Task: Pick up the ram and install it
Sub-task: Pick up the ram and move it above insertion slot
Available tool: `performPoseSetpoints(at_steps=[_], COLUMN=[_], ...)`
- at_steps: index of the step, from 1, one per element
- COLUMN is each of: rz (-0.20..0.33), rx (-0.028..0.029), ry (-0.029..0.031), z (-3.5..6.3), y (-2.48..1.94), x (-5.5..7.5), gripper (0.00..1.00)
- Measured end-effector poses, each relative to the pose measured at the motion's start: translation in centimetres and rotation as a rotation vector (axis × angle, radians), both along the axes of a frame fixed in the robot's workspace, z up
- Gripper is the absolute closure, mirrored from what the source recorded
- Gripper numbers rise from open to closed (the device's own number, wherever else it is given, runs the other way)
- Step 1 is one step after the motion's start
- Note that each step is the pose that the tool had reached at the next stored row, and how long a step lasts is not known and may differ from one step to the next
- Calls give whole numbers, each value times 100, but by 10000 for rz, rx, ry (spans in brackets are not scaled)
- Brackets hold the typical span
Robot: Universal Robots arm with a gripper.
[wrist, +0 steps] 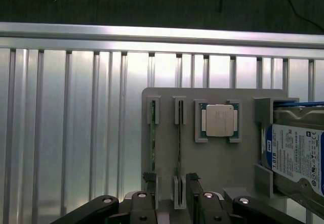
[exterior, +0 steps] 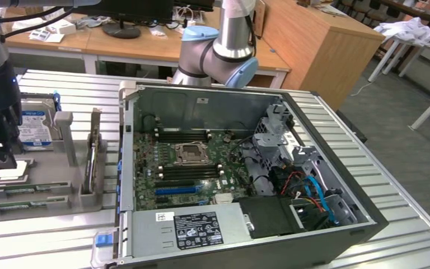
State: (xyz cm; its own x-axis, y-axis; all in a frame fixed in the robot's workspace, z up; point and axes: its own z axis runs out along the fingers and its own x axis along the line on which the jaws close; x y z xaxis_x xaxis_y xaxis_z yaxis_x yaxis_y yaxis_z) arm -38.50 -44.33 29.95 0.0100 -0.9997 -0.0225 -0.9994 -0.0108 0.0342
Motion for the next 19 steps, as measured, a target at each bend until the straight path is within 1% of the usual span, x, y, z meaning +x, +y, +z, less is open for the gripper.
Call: performPoseSetpoints(at_steps=[5, 12, 15, 19], rz=[0, 1, 1, 1], rx=[0, 0, 0, 0], ry=[0, -6, -32, -53], z=[-1, -32, -54, -78], y=[-1, -1, -2, -2], x=[0, 0, 1, 0], gripper=[63, 63, 63, 63])
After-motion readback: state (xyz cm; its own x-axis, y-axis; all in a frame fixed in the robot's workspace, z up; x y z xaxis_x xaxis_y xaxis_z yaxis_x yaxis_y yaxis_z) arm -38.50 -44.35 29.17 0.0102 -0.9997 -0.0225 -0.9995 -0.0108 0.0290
